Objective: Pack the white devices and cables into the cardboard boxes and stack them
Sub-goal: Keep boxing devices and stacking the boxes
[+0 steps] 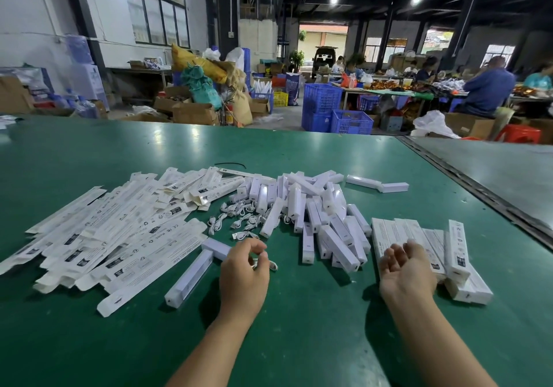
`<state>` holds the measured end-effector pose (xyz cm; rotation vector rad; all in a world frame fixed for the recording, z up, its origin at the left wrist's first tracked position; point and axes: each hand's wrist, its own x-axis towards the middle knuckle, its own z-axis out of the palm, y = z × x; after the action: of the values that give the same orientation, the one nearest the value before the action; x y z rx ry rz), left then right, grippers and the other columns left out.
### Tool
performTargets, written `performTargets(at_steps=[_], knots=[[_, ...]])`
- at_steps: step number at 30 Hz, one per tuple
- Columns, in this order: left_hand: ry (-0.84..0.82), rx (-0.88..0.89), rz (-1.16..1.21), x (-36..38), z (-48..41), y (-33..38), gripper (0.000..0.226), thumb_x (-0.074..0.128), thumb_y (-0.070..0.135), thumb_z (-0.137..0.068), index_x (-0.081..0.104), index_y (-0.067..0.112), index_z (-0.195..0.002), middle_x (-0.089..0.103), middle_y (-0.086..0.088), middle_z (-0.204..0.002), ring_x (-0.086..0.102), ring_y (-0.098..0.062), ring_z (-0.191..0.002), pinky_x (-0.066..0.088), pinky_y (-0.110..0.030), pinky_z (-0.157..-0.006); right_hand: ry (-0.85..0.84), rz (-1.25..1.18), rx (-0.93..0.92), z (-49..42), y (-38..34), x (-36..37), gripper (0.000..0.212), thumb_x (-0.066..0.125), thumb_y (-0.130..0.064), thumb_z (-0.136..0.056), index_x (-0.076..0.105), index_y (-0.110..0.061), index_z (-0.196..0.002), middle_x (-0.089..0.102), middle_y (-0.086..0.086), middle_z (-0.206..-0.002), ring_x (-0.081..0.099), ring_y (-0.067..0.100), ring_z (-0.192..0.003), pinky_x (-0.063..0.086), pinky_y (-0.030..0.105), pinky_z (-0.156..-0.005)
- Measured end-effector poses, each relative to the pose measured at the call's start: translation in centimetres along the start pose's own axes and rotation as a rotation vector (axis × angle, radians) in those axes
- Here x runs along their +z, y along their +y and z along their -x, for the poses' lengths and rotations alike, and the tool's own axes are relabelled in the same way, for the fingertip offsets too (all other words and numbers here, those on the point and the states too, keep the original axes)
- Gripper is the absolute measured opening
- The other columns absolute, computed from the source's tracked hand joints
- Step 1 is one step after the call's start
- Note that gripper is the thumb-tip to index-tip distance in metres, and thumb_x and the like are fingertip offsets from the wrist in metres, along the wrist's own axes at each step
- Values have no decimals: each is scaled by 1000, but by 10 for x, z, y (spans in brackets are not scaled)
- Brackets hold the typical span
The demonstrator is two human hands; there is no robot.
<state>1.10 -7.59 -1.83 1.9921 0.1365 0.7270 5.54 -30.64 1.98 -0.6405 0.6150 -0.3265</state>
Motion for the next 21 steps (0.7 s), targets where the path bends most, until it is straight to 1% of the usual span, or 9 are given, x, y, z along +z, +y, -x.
performTargets(at_steps=[3, 6, 8, 11, 13, 15, 18, 20, 21], knots=[[172, 20, -280, -4, -6, -3, 23, 71, 3, -81, 66, 11, -102, 65, -5, -107, 54, -28, -107, 39, -33, -81, -14, 47, -4, 4, 8, 1, 15, 60, -19, -95, 53, -13, -82, 54, -1, -70, 47, 10, -53, 41, 18, -50], [212, -102, -362, -10, -11, -7, 39, 72, 6, -79, 62, 8, -116, 60, -14, -124, 47, -33, -120, 39, -45, -91, -49, 133, -38, 8, 14, 1, 12, 61, -18, -94, 57, -13, -84, 54, -1, -64, 44, 8, -45, 39, 17, -41], [194, -142, -378, -9, -12, -8, 39, 71, 9, -80, 60, 7, -118, 59, -15, -126, 45, -33, -122, 37, -47, -97, -133, 272, -142, 10, 20, 0, 15, 60, -17, -95, 58, -11, -81, 55, -1, -61, 45, 8, -43, 40, 19, -42], [162, -119, -425, -2, -13, -6, 36, 70, 17, -85, 59, 7, -118, 58, -14, -126, 46, -32, -122, 38, -47, -101, -315, 740, -442, 16, 32, -5, 18, 59, -24, -95, 62, -11, -82, 64, 1, -68, 56, 13, -57, 47, 26, -56], [121, -60, -474, -3, -20, -7, 32, 64, 20, -91, 57, 9, -120, 57, -11, -127, 47, -30, -121, 38, -44, -101, -405, 961, -612, 21, 40, -6, 18, 60, -29, -93, 64, -16, -80, 66, 0, -70, 58, 6, -60, 46, 20, -56], [65, -9, -546, -11, -34, -12, 29, 56, 18, -96, 53, 12, -124, 56, -7, -129, 50, -26, -118, 39, -37, -94, -474, 1015, -657, 25, 45, -7, 20, 63, -33, -91, 64, -19, -77, 66, -2, -68, 54, 1, -55, 46, 20, -53], [-31, 3, -781, -33, -61, -25, 39, 49, 9, -97, 44, 14, -135, 55, -6, -131, 52, -24, -116, 43, -38, -93, -539, 1054, -680, 25, 48, -8, 21, 67, -31, -89, 63, -19, -72, 64, -1, -64, 51, 3, -54, 46, 26, -56], [-96, -74, -945, -51, -80, -33, 49, 53, 7, -94, 38, 16, -141, 54, -8, -131, 52, -25, -116, 45, -40, -95, -570, 1090, -717, 24, 51, -8, 23, 68, -28, -89, 62, -19, -69, 61, 0, -61, 47, 2, -51, 43, 23, -54], [-141, -166, -1002, -60, -89, -37, 55, 56, 9, -93, 35, 16, -144, 52, -10, -133, 51, -27, -118, 45, -42, -98, -583, 1105, -736, 24, 52, -9, 24, 69, -28, -88, 60, -18, -68, 60, 1, -60, 45, 2, -50, 41, 20, -52]])
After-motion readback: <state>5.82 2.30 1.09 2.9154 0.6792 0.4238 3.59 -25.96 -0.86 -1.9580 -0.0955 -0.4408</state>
